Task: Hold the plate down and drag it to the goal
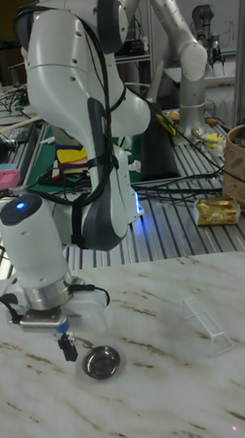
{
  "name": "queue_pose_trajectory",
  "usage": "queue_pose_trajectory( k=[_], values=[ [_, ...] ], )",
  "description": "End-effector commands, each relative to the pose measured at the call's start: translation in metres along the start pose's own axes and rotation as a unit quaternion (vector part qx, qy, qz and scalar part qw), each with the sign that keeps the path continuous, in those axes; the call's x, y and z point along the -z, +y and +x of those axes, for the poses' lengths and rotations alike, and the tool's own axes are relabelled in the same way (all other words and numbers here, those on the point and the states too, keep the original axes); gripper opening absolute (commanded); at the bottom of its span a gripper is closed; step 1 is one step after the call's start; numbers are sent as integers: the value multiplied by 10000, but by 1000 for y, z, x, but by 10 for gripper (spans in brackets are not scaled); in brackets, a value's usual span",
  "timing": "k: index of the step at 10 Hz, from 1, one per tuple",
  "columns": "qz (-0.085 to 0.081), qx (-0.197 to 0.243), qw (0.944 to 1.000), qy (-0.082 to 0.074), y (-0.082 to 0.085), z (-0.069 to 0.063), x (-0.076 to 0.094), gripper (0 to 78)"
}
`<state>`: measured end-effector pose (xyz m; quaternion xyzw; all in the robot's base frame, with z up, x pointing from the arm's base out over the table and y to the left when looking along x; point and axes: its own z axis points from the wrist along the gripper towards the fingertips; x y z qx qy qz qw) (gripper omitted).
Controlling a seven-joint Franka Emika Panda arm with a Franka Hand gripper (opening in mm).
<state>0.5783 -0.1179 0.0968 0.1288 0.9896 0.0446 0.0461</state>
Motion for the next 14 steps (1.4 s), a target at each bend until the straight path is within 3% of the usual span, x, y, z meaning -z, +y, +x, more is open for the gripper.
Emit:
queue_pose_trajectory(
  k=[1, 2, 4, 5, 7, 9, 12, 14],
  values=[
    [8, -90, 10000, 3, 0, -2, 1, 0],
    [35, -100, 9999, 6, 0, -2, 1, 0],
    [77, -80, 9998, 153, 0, -2, 1, 0],
    [211, -166, 9985, 468, 0, -2, 1, 0],
    [285, -228, 9966, 738, 0, -2, 1, 0],
    [289, -185, 9967, 738, 0, -2, 1, 0],
    [453, -117, 9972, 575, 5, -3, -11, 0],
    [467, -45, 9973, 561, 5, -5, -17, 0]
  ],
)
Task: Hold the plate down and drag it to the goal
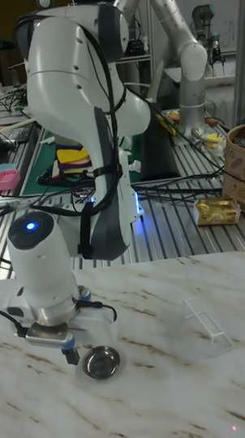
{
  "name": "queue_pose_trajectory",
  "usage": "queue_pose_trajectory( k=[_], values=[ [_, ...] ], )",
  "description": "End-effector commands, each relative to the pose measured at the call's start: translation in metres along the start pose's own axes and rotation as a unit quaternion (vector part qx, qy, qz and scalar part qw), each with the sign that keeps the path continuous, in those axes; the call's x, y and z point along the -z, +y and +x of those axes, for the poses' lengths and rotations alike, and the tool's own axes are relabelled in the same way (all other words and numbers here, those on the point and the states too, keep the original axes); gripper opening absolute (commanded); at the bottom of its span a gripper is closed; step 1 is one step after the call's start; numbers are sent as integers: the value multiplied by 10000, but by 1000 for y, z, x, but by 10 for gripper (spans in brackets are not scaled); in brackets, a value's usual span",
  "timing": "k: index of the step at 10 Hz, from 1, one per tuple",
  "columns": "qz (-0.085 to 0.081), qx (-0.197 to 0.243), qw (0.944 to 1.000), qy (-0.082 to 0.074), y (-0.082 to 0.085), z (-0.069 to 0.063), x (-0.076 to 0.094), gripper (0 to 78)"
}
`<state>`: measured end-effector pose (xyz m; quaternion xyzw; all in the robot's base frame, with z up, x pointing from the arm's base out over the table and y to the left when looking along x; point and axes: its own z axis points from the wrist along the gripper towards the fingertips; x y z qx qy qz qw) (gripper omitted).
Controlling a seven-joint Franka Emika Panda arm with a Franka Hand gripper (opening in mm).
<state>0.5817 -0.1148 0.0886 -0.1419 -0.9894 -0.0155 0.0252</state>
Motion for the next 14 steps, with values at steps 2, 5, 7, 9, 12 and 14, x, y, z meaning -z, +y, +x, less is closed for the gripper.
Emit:
queue_pose_trajectory(
  k=[2, 5, 7, 9, 12, 14],
  values=[
    [99, 151, 9997, -145, -1, -9, -13, 0],
    [56, 110, 9998, -145, -1, -10, -17, 0],
    [10, 94, 9998, -180, 1, -11, -22, 0],
    [4, 111, 9998, -185, 3, -11, -25, 0],
    [-45, -18, 9999, -152, 11, -4, -23, 0],
    [-56, -80, 9998, -154, 16, 0, -24, 0]
  ],
)
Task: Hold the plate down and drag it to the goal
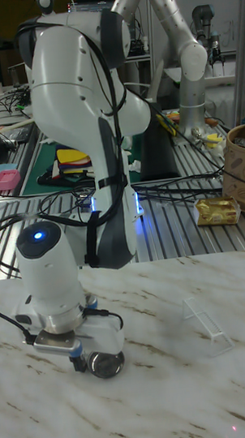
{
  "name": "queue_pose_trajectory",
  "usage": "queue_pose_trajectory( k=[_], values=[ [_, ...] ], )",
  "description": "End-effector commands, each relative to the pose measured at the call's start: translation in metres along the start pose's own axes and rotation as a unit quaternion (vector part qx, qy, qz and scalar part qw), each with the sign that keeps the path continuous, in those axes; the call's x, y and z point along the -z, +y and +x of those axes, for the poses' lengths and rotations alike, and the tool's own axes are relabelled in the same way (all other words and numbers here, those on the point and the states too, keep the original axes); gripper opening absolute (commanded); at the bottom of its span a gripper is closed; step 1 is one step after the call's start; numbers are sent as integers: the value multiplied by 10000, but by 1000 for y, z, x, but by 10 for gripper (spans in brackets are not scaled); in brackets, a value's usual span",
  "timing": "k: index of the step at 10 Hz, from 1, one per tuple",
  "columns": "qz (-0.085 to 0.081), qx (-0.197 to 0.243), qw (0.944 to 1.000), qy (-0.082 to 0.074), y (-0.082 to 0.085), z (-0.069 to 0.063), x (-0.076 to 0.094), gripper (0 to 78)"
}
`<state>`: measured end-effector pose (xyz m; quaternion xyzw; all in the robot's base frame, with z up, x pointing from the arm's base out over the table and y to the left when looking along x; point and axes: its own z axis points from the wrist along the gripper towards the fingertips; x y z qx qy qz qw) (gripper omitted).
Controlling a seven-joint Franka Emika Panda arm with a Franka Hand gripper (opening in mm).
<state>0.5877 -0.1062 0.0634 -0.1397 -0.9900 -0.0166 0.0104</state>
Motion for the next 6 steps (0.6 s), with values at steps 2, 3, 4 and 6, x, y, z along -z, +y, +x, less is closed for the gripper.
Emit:
queue_pose_trajectory(
  k=[2, 3, 4, 6],
  values=[
    [-90, -178, 9998, -10, 14, 10, -1, 0],
    [-127, -198, 9997, -11, 15, 10, -3, 0],
    [-163, -210, 9996, -7, 16, 10, -3, 0],
    [-229, -250, 9994, 16, 18, 10, -2, 0]
  ],
)
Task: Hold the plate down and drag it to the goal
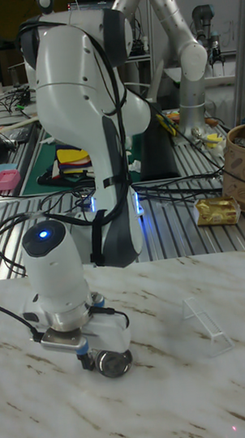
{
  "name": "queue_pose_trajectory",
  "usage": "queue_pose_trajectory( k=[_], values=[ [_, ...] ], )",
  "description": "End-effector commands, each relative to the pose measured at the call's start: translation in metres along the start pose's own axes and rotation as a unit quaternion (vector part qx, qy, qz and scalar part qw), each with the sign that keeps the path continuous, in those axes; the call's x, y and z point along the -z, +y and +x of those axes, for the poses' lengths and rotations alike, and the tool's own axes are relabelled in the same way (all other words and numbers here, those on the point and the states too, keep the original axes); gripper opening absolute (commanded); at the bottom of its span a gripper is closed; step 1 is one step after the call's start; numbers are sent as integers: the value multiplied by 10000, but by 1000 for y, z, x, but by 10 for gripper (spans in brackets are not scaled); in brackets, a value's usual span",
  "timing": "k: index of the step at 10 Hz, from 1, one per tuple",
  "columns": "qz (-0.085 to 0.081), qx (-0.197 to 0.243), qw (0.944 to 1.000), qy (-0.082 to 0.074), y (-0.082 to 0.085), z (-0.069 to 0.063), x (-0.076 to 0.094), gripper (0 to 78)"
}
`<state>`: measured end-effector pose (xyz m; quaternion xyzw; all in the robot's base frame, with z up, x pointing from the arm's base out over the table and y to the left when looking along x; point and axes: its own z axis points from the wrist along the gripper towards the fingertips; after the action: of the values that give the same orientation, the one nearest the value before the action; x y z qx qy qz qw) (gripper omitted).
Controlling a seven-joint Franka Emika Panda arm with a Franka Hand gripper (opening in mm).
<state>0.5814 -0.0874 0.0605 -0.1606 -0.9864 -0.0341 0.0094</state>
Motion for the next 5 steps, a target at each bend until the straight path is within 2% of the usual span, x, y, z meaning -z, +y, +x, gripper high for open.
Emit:
queue_pose_trajectory(
  k=[1, 5],
  values=[
    [-52, -68, 10000, 6, 5, 0, 2, 0],
    [-57, -197, 9998, 7, 19, 5, 0, 0]
  ],
)
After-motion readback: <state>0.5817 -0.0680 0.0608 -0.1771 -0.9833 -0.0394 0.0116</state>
